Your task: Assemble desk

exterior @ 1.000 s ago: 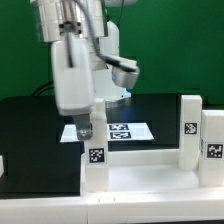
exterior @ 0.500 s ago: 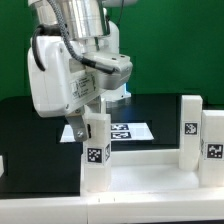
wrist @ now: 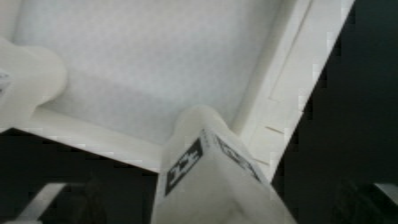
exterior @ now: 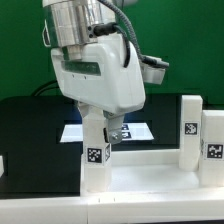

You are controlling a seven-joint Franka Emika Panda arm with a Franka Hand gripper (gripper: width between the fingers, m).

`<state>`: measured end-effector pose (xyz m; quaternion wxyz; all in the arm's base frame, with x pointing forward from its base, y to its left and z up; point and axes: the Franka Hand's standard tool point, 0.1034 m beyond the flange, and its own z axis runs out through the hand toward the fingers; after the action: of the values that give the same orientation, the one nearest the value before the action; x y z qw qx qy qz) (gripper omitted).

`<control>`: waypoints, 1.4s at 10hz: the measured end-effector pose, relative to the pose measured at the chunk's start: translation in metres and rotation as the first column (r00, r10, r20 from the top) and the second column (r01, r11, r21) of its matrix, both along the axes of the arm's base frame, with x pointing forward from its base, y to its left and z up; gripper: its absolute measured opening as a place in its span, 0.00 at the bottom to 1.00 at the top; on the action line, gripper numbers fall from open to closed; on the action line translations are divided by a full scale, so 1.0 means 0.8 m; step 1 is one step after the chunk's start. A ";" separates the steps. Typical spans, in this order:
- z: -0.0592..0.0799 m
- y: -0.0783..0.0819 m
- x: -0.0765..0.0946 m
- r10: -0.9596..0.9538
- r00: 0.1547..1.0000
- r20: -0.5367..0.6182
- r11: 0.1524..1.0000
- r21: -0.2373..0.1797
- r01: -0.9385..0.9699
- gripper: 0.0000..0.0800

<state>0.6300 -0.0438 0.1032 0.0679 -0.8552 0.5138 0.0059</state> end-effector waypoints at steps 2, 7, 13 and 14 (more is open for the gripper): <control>0.002 -0.005 0.004 0.397 0.917 0.030 0.915 -0.085 -0.394 0.81; 0.000 -0.008 0.006 0.373 0.927 0.044 0.925 -0.090 -0.368 0.44; 0.000 -0.006 0.003 -0.481 0.875 -0.062 0.876 0.011 0.482 0.36; 0.000 -0.006 0.003 -0.521 0.851 -0.066 0.852 0.011 0.523 0.36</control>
Offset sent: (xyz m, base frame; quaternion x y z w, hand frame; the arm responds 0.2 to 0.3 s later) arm 0.0000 0.0000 0.0000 0.0000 0.0000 0.0650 0.9979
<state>0.6327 -0.0484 0.1034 0.0636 -0.6822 0.7281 0.0207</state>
